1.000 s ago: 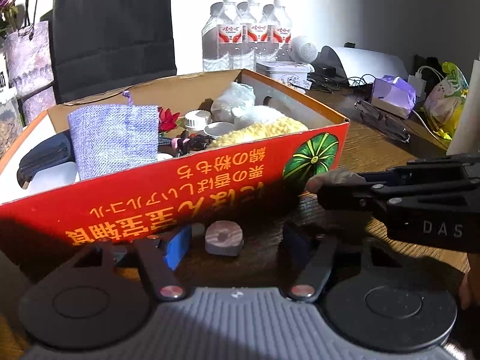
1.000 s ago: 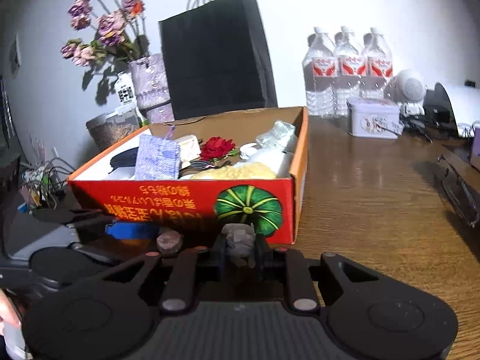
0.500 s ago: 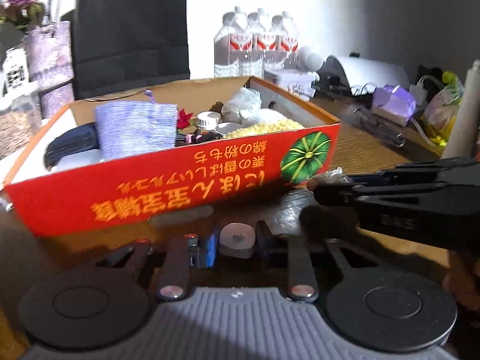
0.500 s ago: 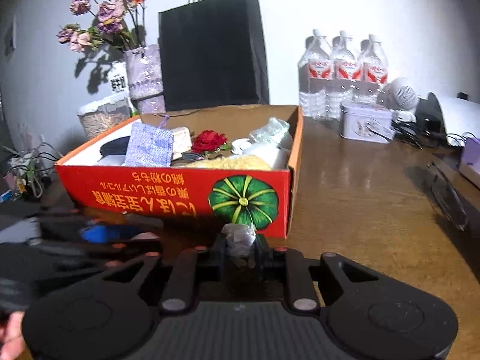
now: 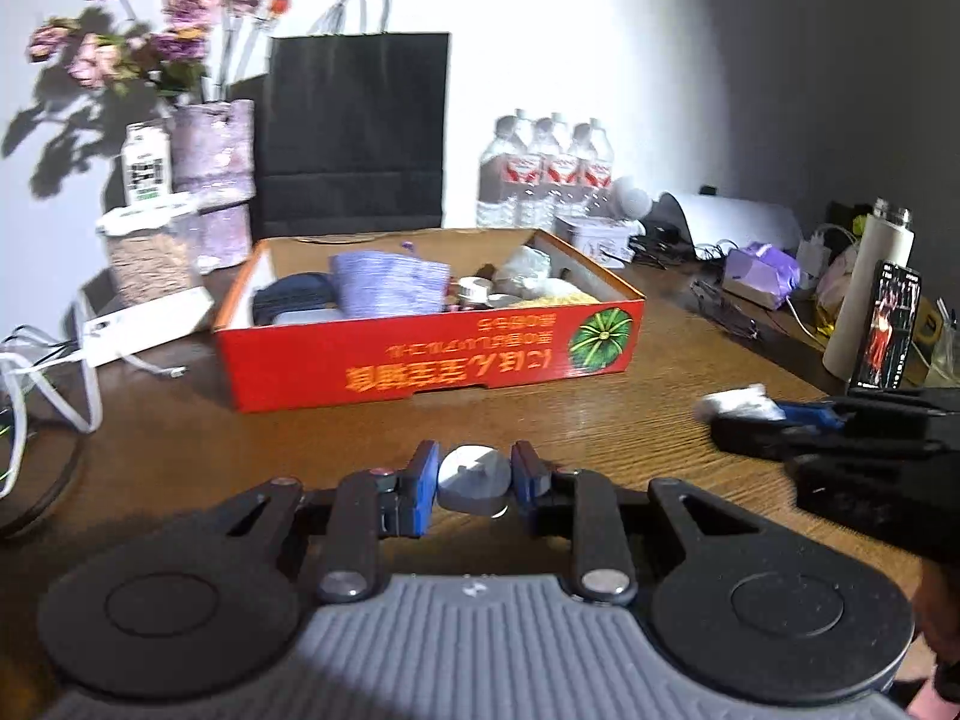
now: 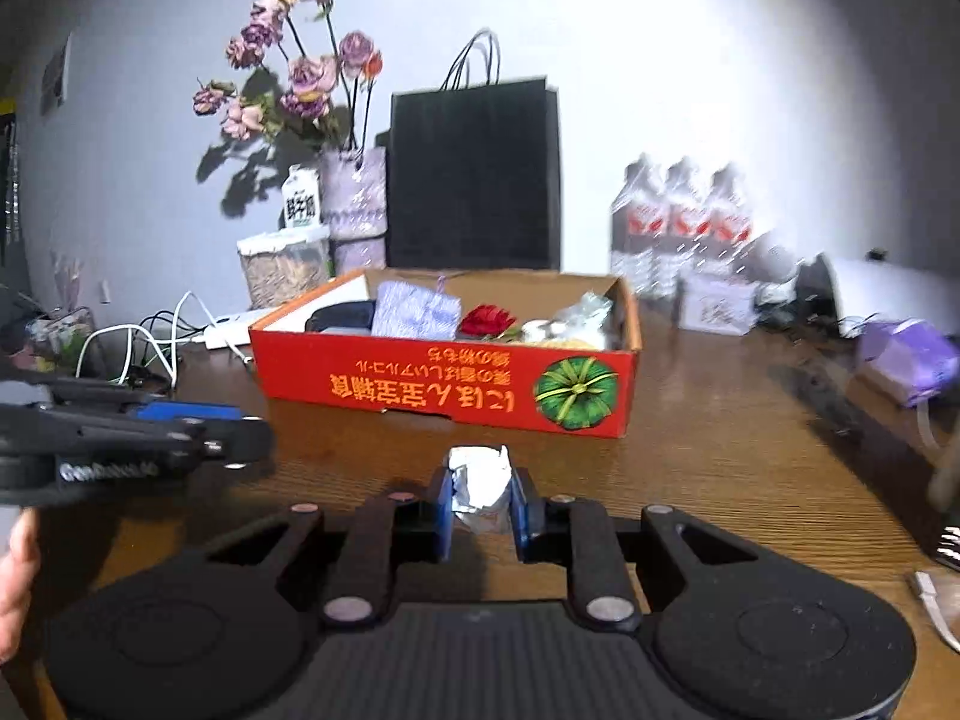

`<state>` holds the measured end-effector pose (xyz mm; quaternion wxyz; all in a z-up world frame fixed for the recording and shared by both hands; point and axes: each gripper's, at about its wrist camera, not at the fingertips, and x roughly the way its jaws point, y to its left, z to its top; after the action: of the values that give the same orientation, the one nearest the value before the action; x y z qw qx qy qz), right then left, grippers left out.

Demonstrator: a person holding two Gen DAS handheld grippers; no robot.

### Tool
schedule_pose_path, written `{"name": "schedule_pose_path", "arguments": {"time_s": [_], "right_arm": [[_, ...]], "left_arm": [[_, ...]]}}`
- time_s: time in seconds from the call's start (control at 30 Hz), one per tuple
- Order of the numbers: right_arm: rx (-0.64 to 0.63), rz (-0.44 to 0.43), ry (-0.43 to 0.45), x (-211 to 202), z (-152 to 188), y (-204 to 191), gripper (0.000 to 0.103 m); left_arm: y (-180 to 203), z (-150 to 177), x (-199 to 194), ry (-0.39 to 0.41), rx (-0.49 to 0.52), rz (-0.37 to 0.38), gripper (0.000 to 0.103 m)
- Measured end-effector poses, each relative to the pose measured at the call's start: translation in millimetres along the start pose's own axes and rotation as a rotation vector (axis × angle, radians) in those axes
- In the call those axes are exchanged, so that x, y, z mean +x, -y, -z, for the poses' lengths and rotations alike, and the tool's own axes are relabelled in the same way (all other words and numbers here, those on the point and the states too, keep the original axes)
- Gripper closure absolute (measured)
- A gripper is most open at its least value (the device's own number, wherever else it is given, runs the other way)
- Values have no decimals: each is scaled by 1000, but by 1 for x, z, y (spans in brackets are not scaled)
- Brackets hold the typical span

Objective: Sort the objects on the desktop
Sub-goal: 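Grasp the white crumpled tissue with the right gripper while the left gripper grasps a small round item, then carry the tissue and round item over the box and open both grippers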

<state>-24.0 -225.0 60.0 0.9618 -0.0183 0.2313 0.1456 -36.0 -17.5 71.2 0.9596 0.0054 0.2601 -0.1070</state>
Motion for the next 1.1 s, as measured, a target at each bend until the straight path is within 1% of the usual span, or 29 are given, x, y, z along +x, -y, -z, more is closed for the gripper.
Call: {"name": "schedule_pose_path", "arguments": {"time_s": [0.07, 0.17, 0.23, 0.4, 0.5, 0.57, 0.6, 0.7, 0.77, 0.8, 0.83, 0.87, 0.93, 0.97, 1.0, 1.07, 1.1], "right_arm": [[-5, 20, 14, -16, 3, -4, 85], [-6, 39, 35, -36, 6, -7, 85], [-9, 53, 42, -44, 6, -8, 85], [-4, 84, 75, -53, -4, -5, 85], [-21, 77, 93, -53, -15, -4, 85], [-31, 56, 110, -50, -29, -1, 85], [-28, 30, 123, -48, -40, 3, 85], [-31, -36, 150, -31, -77, 15, 85], [-55, -60, 148, -8, -105, 20, 85], [-59, -82, 139, 6, -118, 22, 85], [-60, -105, 120, 22, -130, 24, 85], [-49, -133, 78, 46, -145, 28, 85], [-29, -147, -2, 89, -165, 32, 85], [-15, -154, -52, 115, -173, 35, 85], [14, -156, -102, 143, -179, 39, 85], [62, -169, -197, 191, -185, 46, 85], [96, -166, -236, 215, -186, 50, 85]], "left_arm": [[-7, 2, -18, 28, -17, -12, 76], [-16, 2, -46, 85, -26, -4, 76], [-20, 0, -57, 109, -27, -8, 76], [-30, -6, -63, 141, -55, -6, 76], [-34, -16, -59, 163, -32, -12, 76], [-39, -35, -54, 196, -3, -13, 76], [-44, -50, -48, 205, 4, -6, 76], [-56, -90, -22, 199, -6, 32, 76], [-63, -114, 4, 167, -16, 57, 76], [-66, -125, 22, 136, -16, 67, 76], [-70, -137, 46, 85, -29, 89, 76], [-74, -144, 65, 36, -52, 109, 76], [-84, -155, 118, -103, -129, 163, 76], [-87, -156, 137, -148, -149, 167, 76], [-88, -157, 157, -183, -136, 163, 76], [-93, -157, 189, -197, -140, 110, 76], [-97, -158, 208, -220, -146, 105, 76]]}}
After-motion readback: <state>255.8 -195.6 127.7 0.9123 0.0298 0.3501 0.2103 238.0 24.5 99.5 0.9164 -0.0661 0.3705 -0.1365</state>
